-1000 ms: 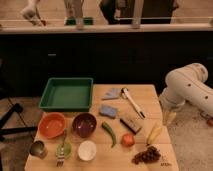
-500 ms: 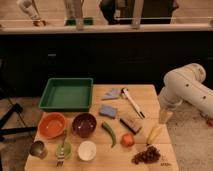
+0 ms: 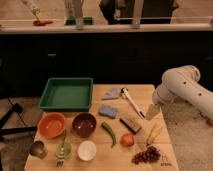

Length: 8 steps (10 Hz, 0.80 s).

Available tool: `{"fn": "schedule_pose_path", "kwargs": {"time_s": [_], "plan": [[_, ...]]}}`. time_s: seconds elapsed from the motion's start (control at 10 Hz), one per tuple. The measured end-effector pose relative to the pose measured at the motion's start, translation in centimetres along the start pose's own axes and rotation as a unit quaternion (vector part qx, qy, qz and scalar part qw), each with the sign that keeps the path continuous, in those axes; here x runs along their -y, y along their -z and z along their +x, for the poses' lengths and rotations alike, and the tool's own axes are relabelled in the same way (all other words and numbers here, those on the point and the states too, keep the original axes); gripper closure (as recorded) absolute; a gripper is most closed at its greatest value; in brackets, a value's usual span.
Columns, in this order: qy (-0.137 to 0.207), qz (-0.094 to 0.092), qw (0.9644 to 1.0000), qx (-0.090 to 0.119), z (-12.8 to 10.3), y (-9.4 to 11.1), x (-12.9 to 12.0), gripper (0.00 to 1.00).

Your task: Wipe purple bowl with sponge

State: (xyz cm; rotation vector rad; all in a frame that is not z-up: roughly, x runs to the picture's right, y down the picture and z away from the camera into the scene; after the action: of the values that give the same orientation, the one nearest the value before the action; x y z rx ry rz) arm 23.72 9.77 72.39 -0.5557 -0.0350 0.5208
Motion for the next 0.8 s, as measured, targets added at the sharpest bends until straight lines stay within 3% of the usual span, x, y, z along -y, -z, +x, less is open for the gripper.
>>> {"fn": "schedule_pose_path", "kwargs": {"time_s": [0.8], "plan": [[0.002, -0.001, 1.0000, 0.002, -0.51, -0.22, -0.12, 0.20]]}}
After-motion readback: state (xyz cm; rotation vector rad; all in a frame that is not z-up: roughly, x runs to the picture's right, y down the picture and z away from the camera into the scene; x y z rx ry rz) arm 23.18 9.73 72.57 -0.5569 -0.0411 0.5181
